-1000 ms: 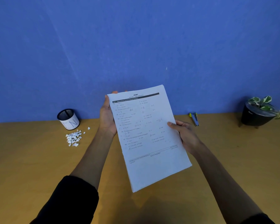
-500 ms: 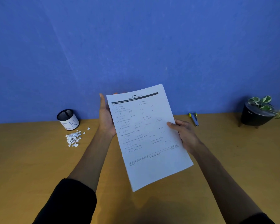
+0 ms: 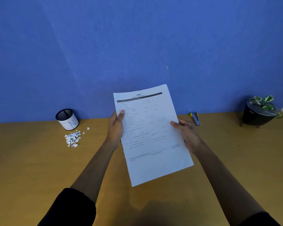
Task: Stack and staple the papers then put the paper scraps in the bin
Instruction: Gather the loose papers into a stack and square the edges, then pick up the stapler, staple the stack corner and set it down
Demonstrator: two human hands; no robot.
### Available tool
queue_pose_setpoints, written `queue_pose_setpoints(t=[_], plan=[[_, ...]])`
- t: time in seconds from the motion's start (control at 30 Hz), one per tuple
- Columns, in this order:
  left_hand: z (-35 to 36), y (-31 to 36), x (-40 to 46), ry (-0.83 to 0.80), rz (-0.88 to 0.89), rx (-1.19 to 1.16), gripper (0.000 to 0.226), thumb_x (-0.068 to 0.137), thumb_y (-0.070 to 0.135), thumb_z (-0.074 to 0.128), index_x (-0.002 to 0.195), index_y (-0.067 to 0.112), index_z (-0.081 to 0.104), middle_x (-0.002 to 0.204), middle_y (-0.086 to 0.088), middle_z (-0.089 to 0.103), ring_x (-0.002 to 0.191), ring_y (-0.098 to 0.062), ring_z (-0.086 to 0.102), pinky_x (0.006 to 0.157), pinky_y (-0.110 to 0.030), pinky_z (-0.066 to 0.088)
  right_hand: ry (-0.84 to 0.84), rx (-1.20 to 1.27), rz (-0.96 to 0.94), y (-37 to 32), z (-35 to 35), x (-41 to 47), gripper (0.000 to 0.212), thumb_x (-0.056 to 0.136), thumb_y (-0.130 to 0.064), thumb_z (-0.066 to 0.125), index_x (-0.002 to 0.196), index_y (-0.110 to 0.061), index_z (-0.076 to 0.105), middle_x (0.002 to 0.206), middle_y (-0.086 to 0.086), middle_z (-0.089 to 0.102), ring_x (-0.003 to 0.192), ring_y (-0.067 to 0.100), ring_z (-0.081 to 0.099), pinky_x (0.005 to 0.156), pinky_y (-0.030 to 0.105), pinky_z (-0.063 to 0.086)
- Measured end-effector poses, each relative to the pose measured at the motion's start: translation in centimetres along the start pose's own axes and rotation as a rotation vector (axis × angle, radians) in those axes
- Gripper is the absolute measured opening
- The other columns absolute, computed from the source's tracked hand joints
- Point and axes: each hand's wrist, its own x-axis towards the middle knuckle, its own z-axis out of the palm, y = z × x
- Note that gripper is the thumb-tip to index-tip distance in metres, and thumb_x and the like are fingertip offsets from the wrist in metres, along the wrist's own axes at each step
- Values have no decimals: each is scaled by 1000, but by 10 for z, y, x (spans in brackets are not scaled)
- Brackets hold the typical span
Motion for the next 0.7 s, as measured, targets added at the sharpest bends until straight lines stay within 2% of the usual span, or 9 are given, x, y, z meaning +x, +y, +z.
queue_pose_setpoints(t=[0.07, 0.13, 0.23, 0.33, 0.4, 0.5, 0.6, 0.7], plan=[[1, 0, 3, 6, 41, 34, 31, 103, 20, 41, 127, 8, 57, 124, -5, 66, 111, -21, 64, 93, -38, 53, 23, -61, -27, 0, 0, 3, 16, 92, -15, 65, 102, -6, 73, 98, 5, 77, 86, 18, 74, 72, 27, 59], [2, -2, 7, -7, 72, 74, 30, 103, 20, 40, 126, 9, 57, 120, -2, 67, 108, -17, 65, 91, -35, 54, 89, -145, -87, 1, -2, 8, 11, 93, -18, 63, 90, -12, 72, 88, -3, 76, 76, 9, 71, 66, 18, 54], [2, -4, 12, -14, 89, 120, 27, 103, 20, 40, 122, 12, 58, 111, 8, 68, 102, -10, 66, 86, -30, 54, 202, -272, -241, 5, -10, 22, 7, 94, -17, 63, 93, -13, 68, 87, -7, 72, 82, 8, 69, 72, 13, 50], [1, -8, 19, -18, 111, 169, 29, 103, 20, 40, 124, 11, 58, 115, 5, 67, 103, -9, 66, 82, -24, 54, 284, -515, -347, 12, -25, 37, 26, 91, -29, 67, 109, -9, 64, 92, -13, 68, 93, 8, 66, 86, 24, 50], [2, -9, 23, -19, 125, 215, 32, 103, 21, 39, 127, 8, 56, 118, 1, 66, 102, -8, 65, 77, -18, 54, 345, -621, -332, 15, -36, 49, 36, 89, -37, 67, 114, -12, 62, 97, -7, 69, 97, 10, 66, 89, 30, 53], [3, -11, 28, -36, 133, 257, 33, 103, 25, 39, 127, 10, 56, 122, -1, 65, 108, -13, 64, 84, -26, 54, 427, -726, -329, 16, -52, 67, 49, 79, -55, 64, 114, -22, 60, 102, -2, 70, 99, 17, 66, 93, 43, 53], [4, -12, 34, -54, 127, 272, 28, 103, 26, 39, 123, 17, 57, 116, 4, 67, 107, -14, 65, 86, -31, 54, 484, -754, -314, 17, -65, 81, 50, 77, -50, 67, 116, -20, 60, 104, 1, 70, 94, 21, 68, 90, 46, 53], [5, -15, 42, -64, 129, 292, 28, 103, 25, 39, 123, 16, 57, 112, 8, 68, 99, -6, 68, 77, -21, 55, 538, -758, -303, 17, -77, 95, 48, 78, -44, 72, 117, -18, 60, 104, 2, 71, 97, 22, 68, 90, 45, 54]])
